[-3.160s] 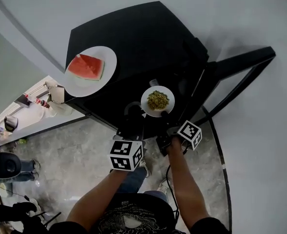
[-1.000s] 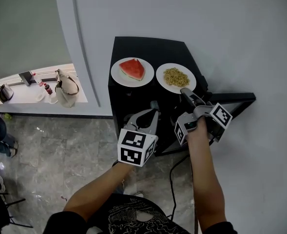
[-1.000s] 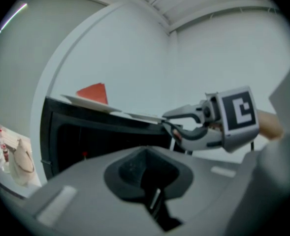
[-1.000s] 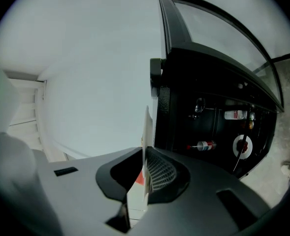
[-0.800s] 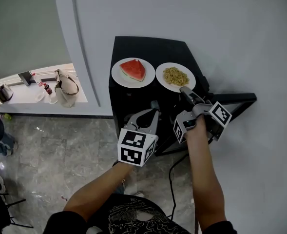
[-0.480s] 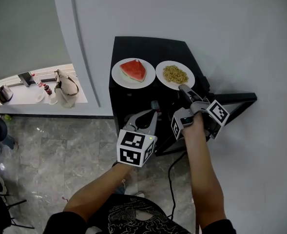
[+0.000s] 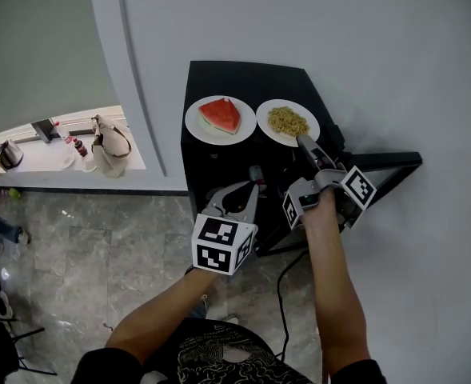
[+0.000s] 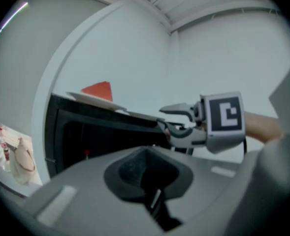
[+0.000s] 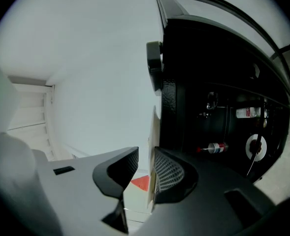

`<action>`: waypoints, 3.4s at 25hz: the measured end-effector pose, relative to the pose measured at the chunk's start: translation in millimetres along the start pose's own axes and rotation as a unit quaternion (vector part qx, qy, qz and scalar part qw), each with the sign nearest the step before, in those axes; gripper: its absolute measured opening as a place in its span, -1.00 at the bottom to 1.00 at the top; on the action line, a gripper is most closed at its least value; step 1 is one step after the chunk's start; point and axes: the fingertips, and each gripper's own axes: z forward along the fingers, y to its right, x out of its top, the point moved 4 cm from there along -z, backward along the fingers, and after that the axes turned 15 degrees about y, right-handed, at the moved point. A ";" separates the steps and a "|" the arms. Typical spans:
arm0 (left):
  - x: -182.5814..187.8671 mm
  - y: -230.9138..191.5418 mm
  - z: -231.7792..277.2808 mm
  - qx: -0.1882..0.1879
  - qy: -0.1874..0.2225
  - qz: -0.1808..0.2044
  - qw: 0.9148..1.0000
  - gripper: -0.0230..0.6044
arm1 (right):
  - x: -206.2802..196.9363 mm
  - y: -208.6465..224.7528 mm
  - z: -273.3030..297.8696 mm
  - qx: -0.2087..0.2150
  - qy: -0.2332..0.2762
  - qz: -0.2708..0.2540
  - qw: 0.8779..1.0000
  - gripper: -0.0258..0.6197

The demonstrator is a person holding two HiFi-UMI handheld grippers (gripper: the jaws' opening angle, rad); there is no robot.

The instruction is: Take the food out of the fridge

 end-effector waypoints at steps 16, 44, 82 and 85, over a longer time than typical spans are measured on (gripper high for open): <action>-7.7 14.9 -29.2 0.019 -0.007 0.019 1.000 -0.92 | 4.4 -0.4 -86.3 0.053 -0.035 -0.187 0.980 -0.70; -53.2 59.7 -88.6 0.024 -0.037 0.016 0.999 -0.93 | -72.6 71.1 -180.9 0.044 -0.171 -0.614 0.769 -0.87; -294.0 -75.1 -64.3 0.072 -0.095 0.010 0.993 -0.92 | -109.1 478.3 -81.0 -0.101 -0.159 -0.184 0.965 -0.56; -312.9 -82.6 -58.9 0.068 -0.092 0.012 0.993 -0.92 | -110.4 505.3 -67.8 -0.105 -0.137 -0.143 0.974 -0.54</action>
